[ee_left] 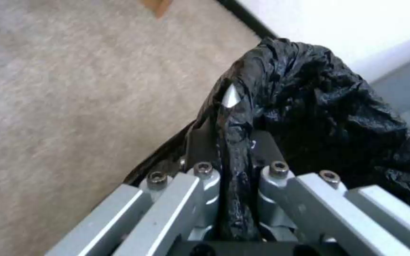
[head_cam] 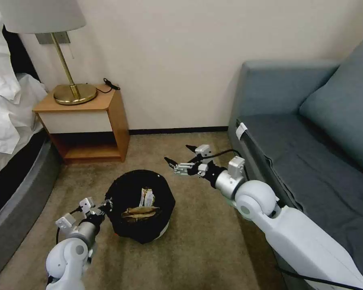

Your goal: Pick up the trash bin, then pick up the garbage on the floor and place it into the trash bin.

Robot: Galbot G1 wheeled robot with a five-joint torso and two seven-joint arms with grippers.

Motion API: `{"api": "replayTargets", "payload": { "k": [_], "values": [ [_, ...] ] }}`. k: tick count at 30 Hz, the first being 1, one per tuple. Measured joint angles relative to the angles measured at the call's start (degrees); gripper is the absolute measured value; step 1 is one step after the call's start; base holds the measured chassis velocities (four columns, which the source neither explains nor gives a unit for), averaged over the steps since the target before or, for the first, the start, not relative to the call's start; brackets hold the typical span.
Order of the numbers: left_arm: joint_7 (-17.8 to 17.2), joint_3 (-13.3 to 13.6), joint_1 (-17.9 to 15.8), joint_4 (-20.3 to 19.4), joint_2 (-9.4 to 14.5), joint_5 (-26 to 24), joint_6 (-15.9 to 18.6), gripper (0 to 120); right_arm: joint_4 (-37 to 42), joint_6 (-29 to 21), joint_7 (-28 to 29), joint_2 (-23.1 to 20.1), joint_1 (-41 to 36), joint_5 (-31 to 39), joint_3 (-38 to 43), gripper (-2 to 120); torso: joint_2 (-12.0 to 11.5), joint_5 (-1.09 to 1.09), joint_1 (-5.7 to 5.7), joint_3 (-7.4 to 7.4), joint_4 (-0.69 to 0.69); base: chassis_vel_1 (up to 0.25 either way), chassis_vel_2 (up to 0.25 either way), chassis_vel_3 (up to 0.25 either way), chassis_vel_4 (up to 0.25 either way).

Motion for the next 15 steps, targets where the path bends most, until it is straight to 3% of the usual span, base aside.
{"api": "replayTargets", "payload": {
  "k": [5, 10, 15],
  "values": [
    [0.15, 0.11, -0.24, 1.57, -0.1, 1.19, -0.8, 5, 2.19, 0.16, -0.68, -0.06, -3.42, -1.09, 2.82, 100, 0.01, 0.04, 0.0, -0.01, 0.01, 0.0, 0.0, 0.0, 0.0],
    [1.01, 0.42, -0.2, 1.68, -0.25, 2.34, -1.37, 22, 3.94, 0.5, -1.44, -0.53, -6.4, -1.99, 6.09, 100, 0.01, 0.0, 0.0, -0.01, 0.0, 0.0, 0.0, 0.0, 0.0],
    [3.23, 0.43, 0.22, 0.74, -0.33, 5.73, -4.98, 37, 5.47, 0.9, -1.63, -0.55, -9.18, -3.26, 9.53, 100, 0.0, -0.04, 0.0, 0.0, 0.0, 0.0, 0.0, 0.0, 0.0]
  ]
}}
